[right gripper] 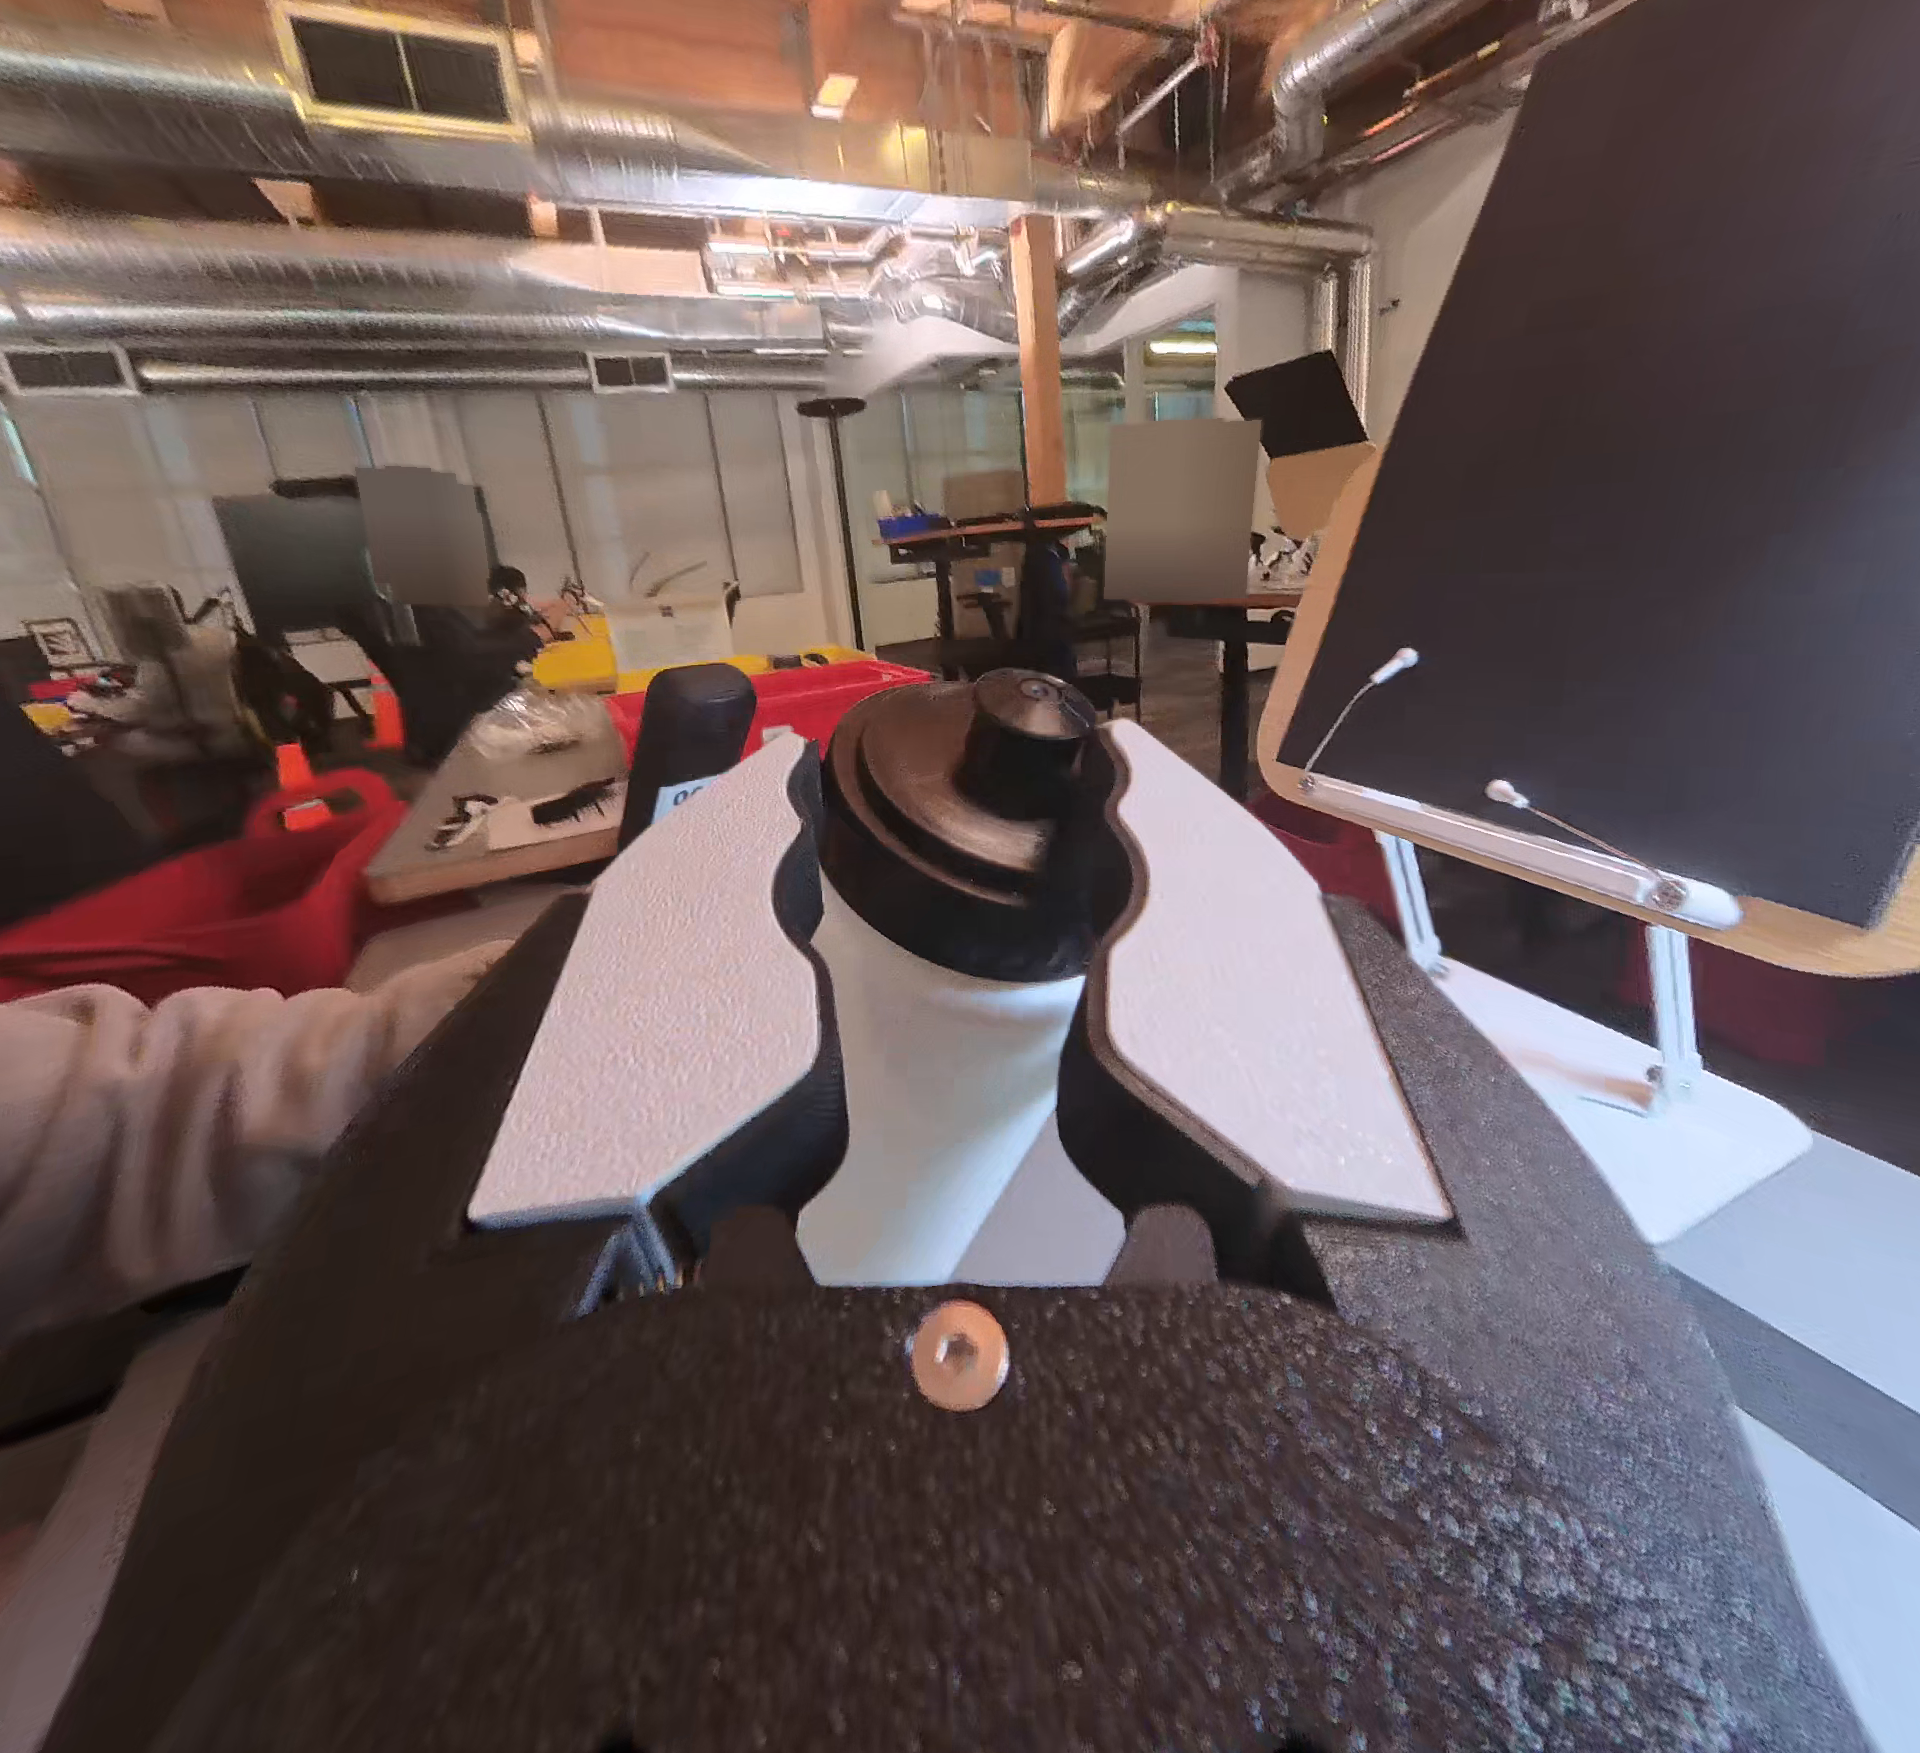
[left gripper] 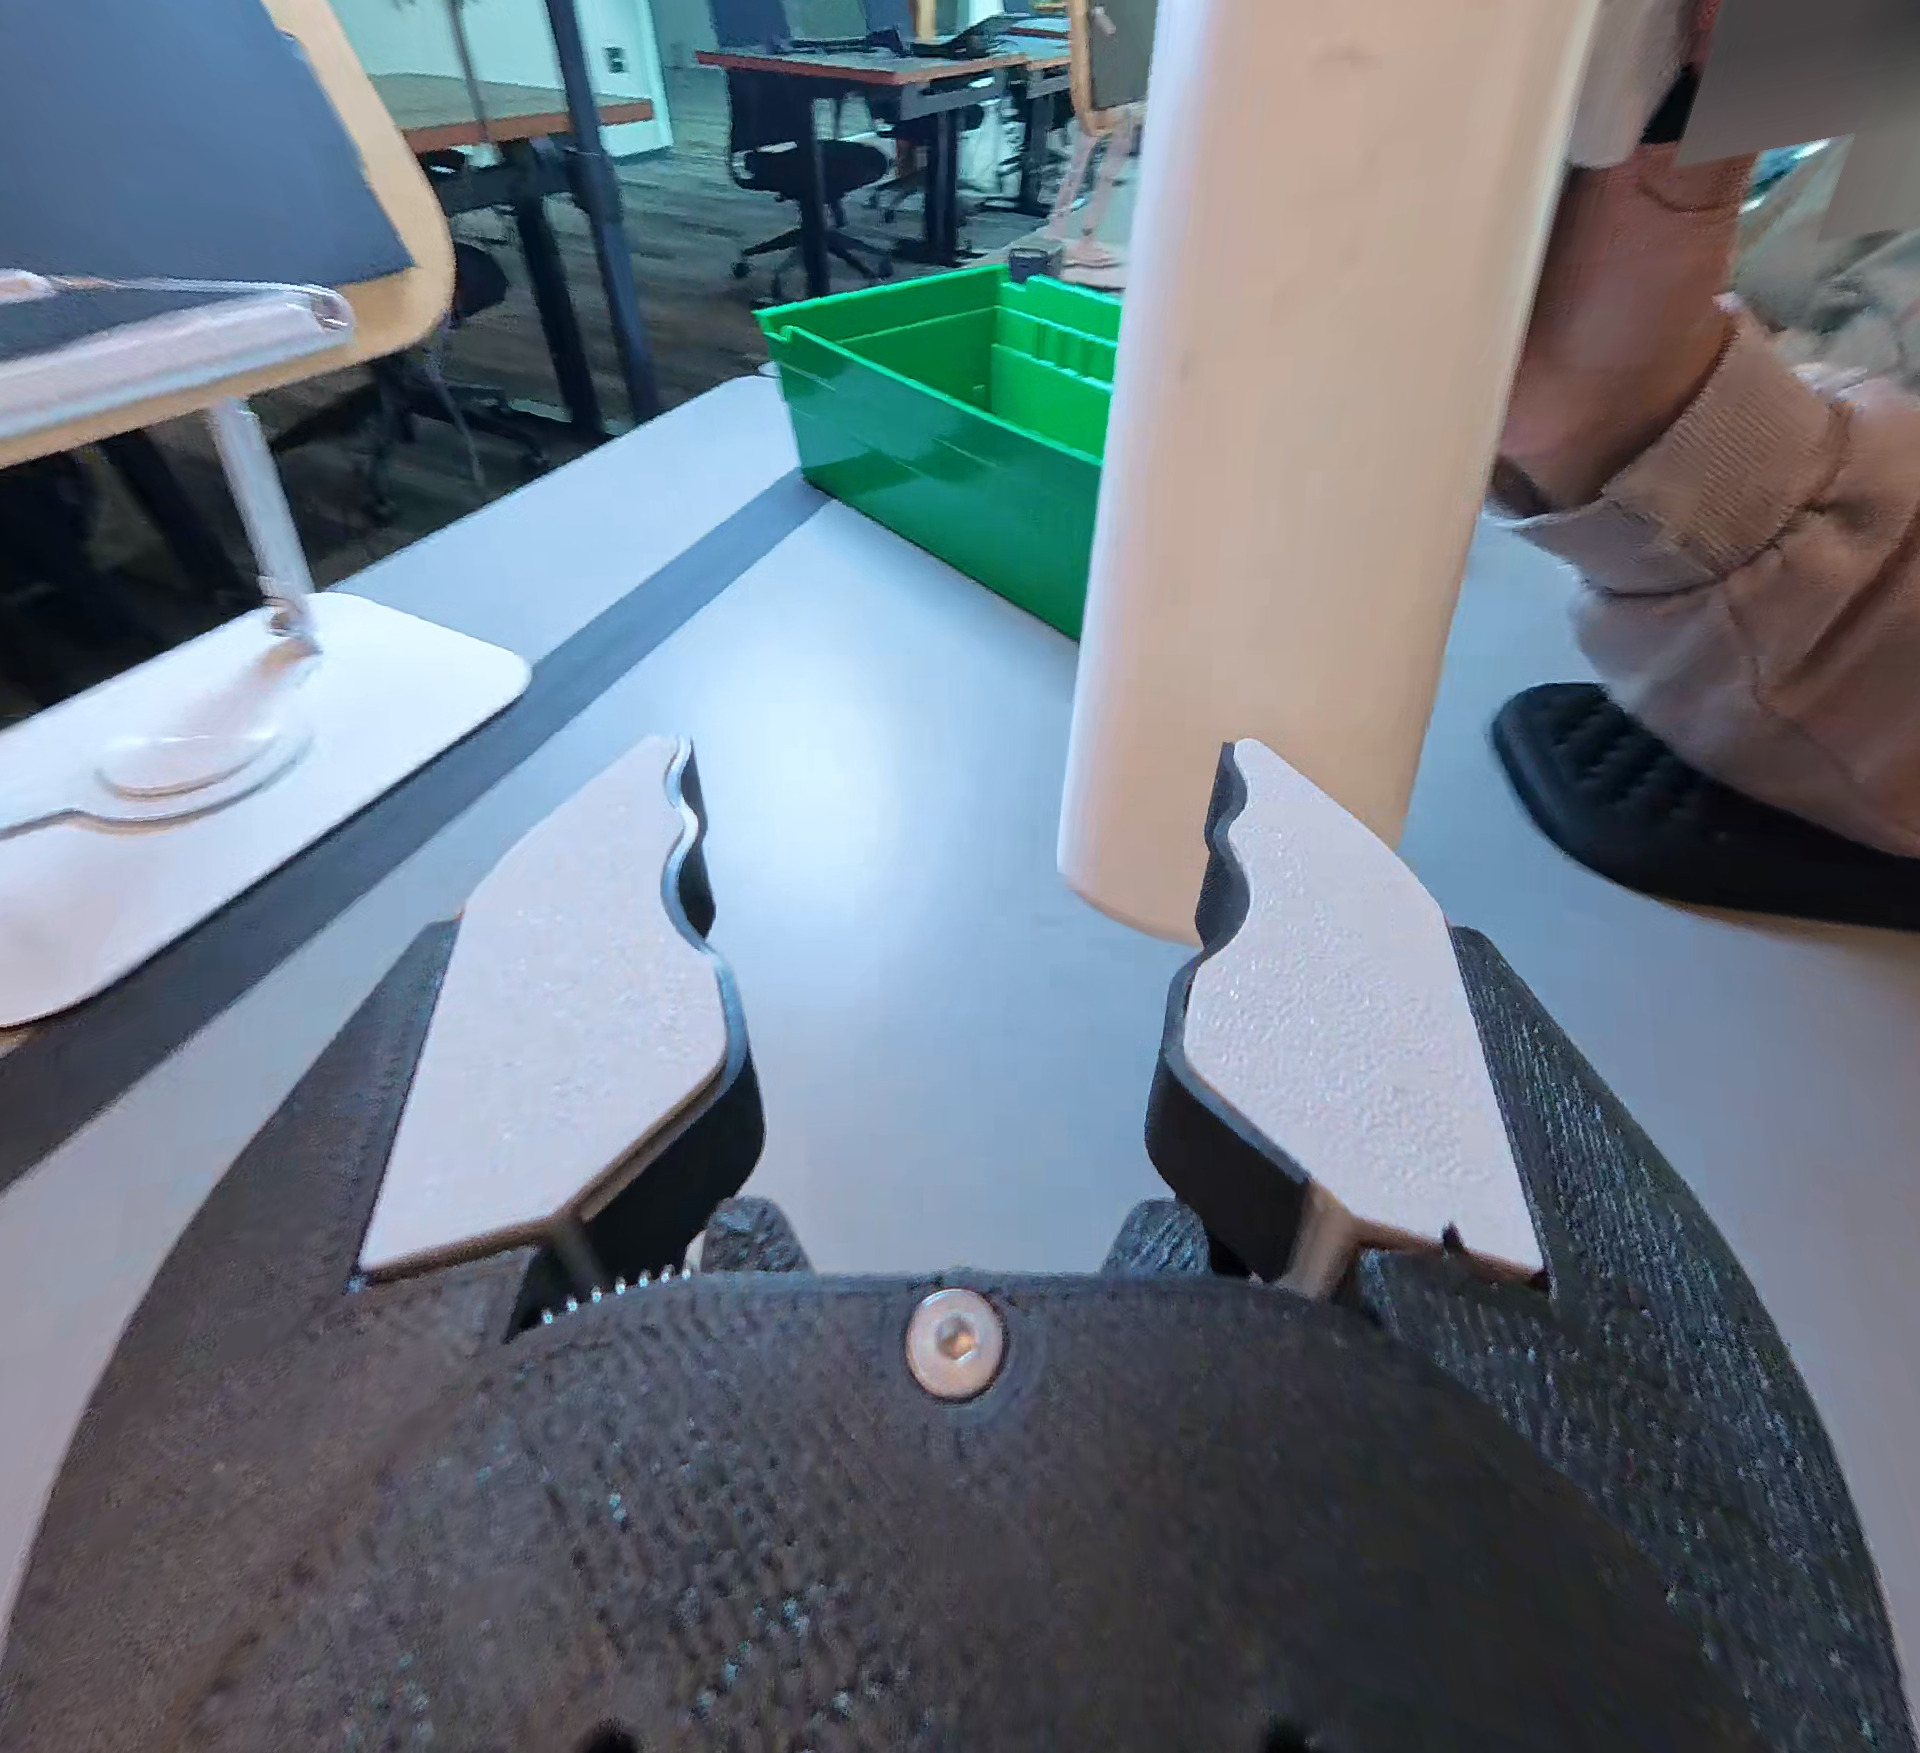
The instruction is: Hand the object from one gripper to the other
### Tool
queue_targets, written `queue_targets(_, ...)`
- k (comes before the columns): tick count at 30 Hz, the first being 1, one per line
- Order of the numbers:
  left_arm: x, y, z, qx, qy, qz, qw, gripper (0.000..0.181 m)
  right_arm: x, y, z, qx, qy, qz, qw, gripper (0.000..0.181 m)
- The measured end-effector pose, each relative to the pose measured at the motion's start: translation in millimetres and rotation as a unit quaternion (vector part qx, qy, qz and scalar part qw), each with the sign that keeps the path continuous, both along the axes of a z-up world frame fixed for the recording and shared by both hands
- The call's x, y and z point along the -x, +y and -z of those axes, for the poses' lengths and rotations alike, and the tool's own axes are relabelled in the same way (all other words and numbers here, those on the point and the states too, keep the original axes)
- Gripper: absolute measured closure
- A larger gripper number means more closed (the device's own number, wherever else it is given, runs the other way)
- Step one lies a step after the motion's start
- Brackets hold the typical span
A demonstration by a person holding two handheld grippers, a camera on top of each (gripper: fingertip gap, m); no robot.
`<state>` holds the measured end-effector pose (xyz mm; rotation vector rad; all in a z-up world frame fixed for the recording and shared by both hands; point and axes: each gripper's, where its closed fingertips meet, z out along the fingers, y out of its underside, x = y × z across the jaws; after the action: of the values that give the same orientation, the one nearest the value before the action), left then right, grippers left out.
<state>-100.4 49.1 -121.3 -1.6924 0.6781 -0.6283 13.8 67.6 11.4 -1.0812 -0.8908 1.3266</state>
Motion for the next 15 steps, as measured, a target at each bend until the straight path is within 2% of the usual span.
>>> queue_targets(3, -25.4, -10.5, 22.3, 0.056, -0.02, 0.06, 0.996, 0.085, 8.4, 1.4, 14.8, -0.02, -0.039, 0.016, 0.999, 0.136)
queue_targets(5, -37.8, -14.4, 32.7, 0.053, -0.008, 0.081, 0.995, 0.087, 15.5, -1.6, 21.1, -0.002, -0.038, -0.004, 0.999, 0.136)
queue_targets(12, -62.6, -29.4, 35.7, 0.059, -0.013, 0.134, 0.989, 0.079, 22.1, -12.8, 18.8, -0.004, -0.027, -0.024, 0.999, 0.136)
queue_targets(15, -72.2, -33.3, 46.2, 0.061, 0.004, 0.146, 0.987, 0.076, 23.6, -22.6, 13.8, -0.017, -0.018, -0.033, 0.999, 0.136)
